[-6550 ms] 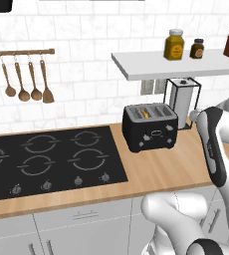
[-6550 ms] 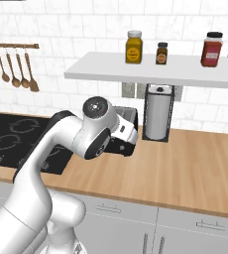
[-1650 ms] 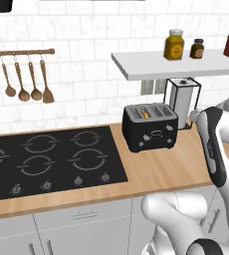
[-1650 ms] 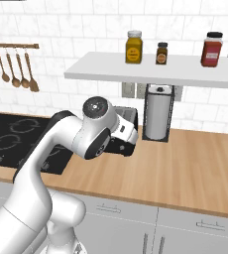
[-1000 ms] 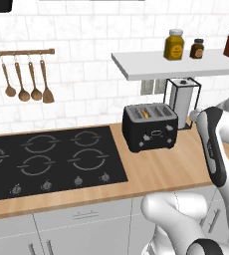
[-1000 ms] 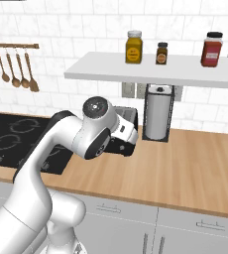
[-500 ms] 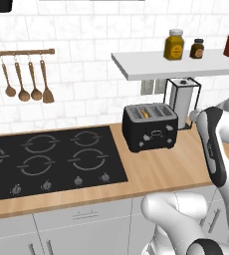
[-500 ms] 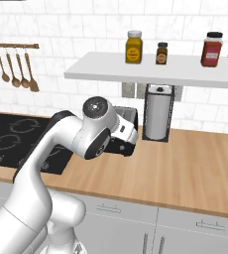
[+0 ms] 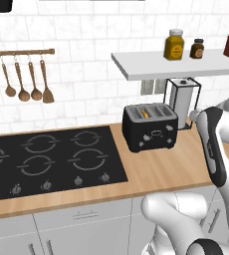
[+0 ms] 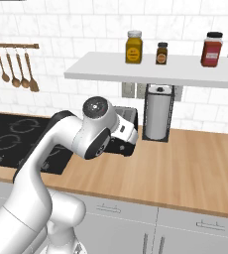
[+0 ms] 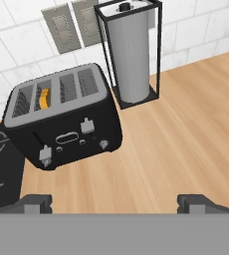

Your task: Start the toaster. Once the lever pops up, take the bread to the plate on the dining counter.

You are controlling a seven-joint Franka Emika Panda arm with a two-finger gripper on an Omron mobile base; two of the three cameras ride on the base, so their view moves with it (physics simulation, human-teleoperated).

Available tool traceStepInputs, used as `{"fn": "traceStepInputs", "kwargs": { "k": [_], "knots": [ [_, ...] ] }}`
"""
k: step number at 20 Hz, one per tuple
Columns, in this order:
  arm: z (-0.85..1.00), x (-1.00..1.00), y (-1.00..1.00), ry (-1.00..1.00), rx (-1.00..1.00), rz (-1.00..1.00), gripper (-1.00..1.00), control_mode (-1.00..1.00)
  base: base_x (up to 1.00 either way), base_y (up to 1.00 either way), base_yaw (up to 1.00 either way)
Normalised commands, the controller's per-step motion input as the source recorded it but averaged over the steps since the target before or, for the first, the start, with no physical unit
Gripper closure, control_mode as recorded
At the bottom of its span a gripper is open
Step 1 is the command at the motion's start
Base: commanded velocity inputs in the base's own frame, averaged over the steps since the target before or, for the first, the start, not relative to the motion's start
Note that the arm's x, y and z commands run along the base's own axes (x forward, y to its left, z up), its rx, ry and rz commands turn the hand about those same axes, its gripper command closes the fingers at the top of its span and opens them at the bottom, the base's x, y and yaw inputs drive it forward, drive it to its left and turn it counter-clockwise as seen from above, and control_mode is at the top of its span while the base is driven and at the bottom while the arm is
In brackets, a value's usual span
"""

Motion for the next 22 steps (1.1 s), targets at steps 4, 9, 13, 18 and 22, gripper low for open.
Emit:
{"fn": "traceStepInputs", "kwargs": {
  "k": [4, 9, 13, 18, 22],
  "knots": [
    [0.00, 0.00, 0.00, 0.00, 0.00, 0.00, -1.00, -1.00, 0.00, 0.00, 0.00],
    [0.00, 0.00, 0.00, 0.00, 0.00, 0.00, -1.00, -1.00, 0.00, 0.00, 0.00],
    [0.00, 0.00, 0.00, 0.00, 0.00, 0.00, -1.00, -1.00, 0.00, 0.00, 0.00],
    [0.00, 0.00, 0.00, 0.00, 0.00, 0.00, -1.00, -1.00, 0.00, 0.00, 0.00],
    [0.00, 0.00, 0.00, 0.00, 0.00, 0.00, -1.00, -1.00, 0.00, 0.00, 0.00]
  ]
}}
